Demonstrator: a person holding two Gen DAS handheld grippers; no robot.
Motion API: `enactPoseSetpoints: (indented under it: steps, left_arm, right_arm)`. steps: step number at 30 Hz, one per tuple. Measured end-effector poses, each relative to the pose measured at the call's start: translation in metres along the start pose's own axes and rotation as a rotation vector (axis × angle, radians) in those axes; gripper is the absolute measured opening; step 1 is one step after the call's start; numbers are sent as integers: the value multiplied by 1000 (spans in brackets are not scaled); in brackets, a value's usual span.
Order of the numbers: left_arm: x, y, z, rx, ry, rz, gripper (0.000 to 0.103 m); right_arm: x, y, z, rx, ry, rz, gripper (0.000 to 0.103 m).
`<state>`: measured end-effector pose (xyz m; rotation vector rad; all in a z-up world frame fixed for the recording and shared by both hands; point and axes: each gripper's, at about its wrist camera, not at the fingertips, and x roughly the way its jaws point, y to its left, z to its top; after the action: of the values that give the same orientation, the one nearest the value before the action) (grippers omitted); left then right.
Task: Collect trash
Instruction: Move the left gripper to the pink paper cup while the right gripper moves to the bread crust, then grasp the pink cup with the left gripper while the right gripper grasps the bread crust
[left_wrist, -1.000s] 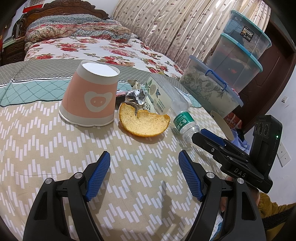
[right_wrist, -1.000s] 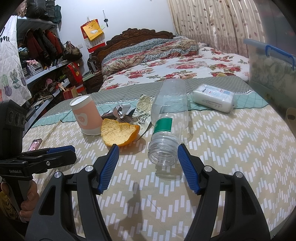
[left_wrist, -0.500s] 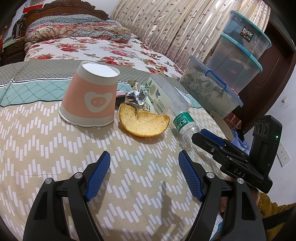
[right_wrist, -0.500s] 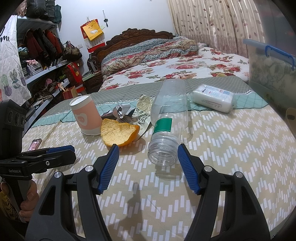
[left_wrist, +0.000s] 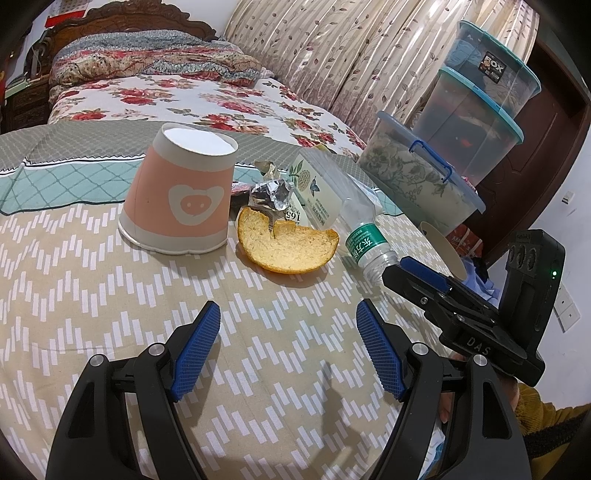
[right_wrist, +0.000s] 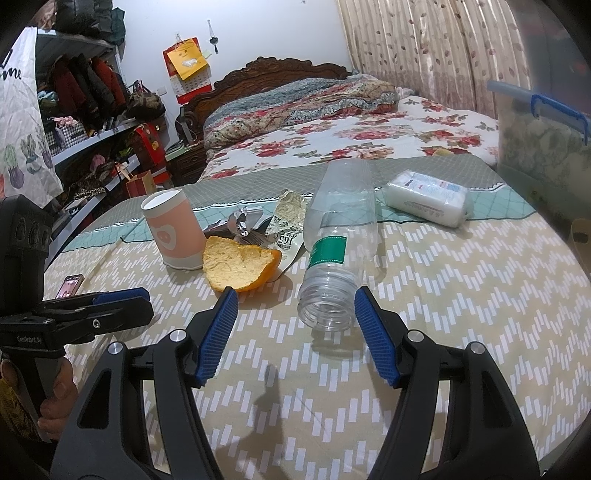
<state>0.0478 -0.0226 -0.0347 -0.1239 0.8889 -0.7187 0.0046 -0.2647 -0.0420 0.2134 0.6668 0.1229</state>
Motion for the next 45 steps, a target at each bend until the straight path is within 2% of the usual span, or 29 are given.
enactPoseSetpoints:
  steps: [8, 14, 16, 17, 19, 21, 24, 29, 30, 31, 32, 33, 39, 45]
  left_arm:
    - [-3, -1, 4, -46, -9, -13, 72]
    - [-13, -12, 25, -18, -52, 65, 73]
    - [-12, -15, 40, -24, -70, 120, 81]
    - [-12, -13, 45, -23, -79, 143, 82]
    - [-6, -16, 57, -10, -95, 185, 93]
    - [5, -17, 70, 0, -107, 243, 94]
    - [21, -10, 82, -8, -91, 268, 94]
    - [42, -10, 94, -11, -71, 250, 94]
    - [38, -1, 91, -3, -71, 249, 94]
    - [41, -3, 89, 16, -72, 248, 91]
    - [40, -1, 88, 26, -70, 249, 85]
    - [41, 0, 86, 36, -63, 253, 64]
    - [24, 7, 73, 40, -85, 248, 61]
    - [-13, 13, 55, -34, -110, 181, 61]
  right_arm:
    - [-3, 4, 10, -27, -18, 19, 67]
    - [1, 9, 23, -55, -22, 45, 67]
    - [4, 16, 27, -63, -25, 55, 67]
    - [5, 19, 29, -72, -25, 62, 67]
    - [6, 25, 31, -95, -28, 72, 67]
    - [9, 30, 31, -118, -25, 80, 67]
    - [12, 33, 29, -130, -12, 84, 67]
    - [15, 36, 32, -140, 4, 83, 67]
    - [18, 38, 33, -145, 13, 84, 67]
    - [20, 39, 34, -154, 22, 83, 67]
    - [21, 40, 34, -160, 26, 82, 67]
    - [24, 43, 35, -173, 33, 77, 67]
    - [31, 50, 34, -231, 60, 63, 68]
    - [43, 59, 33, -323, 110, 48, 72]
